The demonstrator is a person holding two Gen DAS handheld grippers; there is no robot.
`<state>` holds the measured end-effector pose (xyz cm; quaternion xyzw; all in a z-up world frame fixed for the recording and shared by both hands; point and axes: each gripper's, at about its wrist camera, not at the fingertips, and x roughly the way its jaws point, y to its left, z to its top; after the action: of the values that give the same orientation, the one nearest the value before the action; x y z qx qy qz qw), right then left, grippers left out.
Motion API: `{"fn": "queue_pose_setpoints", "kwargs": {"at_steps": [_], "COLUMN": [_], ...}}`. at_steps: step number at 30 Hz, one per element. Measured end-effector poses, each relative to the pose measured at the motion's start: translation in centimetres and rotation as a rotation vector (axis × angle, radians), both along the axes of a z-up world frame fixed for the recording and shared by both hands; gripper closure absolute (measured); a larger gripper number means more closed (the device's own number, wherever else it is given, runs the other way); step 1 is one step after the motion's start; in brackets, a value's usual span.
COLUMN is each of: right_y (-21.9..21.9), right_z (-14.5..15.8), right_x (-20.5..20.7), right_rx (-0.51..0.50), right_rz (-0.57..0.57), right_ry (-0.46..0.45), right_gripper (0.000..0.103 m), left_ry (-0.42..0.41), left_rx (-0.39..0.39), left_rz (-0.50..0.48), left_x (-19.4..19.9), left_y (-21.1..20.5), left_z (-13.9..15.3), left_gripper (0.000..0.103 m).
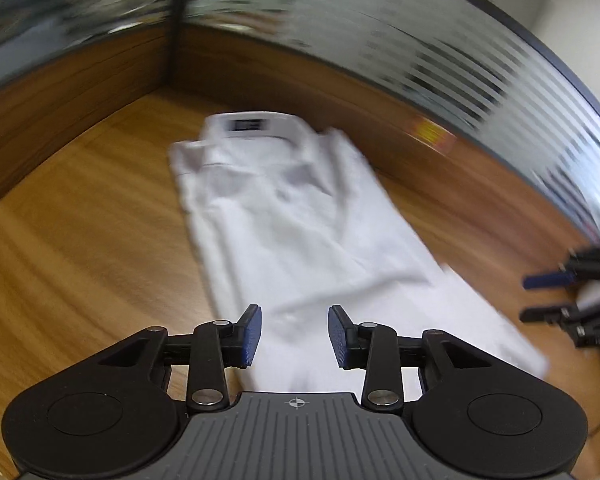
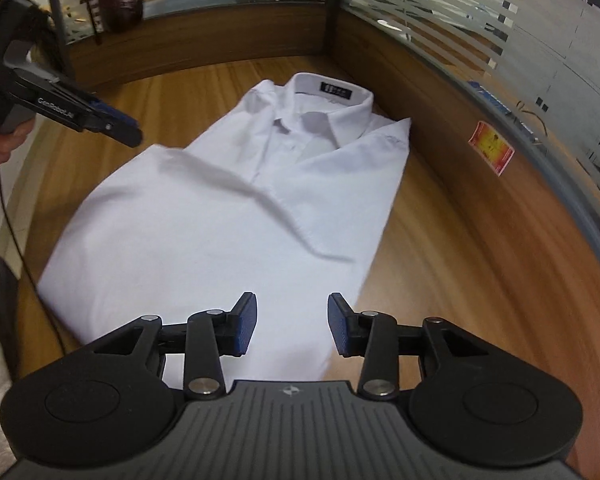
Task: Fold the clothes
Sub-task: 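Fold the hem up toward the collar and open both grippers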
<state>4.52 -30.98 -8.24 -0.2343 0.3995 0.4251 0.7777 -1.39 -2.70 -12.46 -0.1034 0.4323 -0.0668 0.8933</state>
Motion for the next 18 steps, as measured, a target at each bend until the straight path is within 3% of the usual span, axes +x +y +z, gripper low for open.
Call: {"fn": "queue_pose_setpoints", "kwargs": {"at_steps": [2, 7, 13, 16, 18], "right_y": [-0.5, -1.5, -2.5, -3.0, -3.5], "right_z": [-0.1, -2.3, -6.5, -8.4, -7.4], "right_x": [-2.2, -4.8, -6.0, -6.1, -6.5], "right_rx": [0.016, 0.040, 0.045, 0.036, 0.058], "right_rz": [0.002, -0.019, -0.043, -0.062, -0.069], "right_ry": [0.001, 0.022, 0.033, 0.056, 0.043], "right_gripper": [0.059, 0.059, 0.058, 0.059, 0.059], "left_ry": [0.006, 0.112, 0.213, 0.209, 0.215], "left_rx": [0.042, 0.053, 0.058, 0.054, 0.064], "left_rz": [-0.088, -0.153, -0.087, -0.057, -0.048], "left_x": [-0.6, -1.3, -1.3, -1.2, -1.1], "left_y": [-1.9, -4.8, -5.4, -5.4, -5.6], "left_z": [0.3, -2.6, -6.3, -6.7, -6.6], "left_gripper": [0.063, 0.063, 0.063, 0.063, 0.063]}}
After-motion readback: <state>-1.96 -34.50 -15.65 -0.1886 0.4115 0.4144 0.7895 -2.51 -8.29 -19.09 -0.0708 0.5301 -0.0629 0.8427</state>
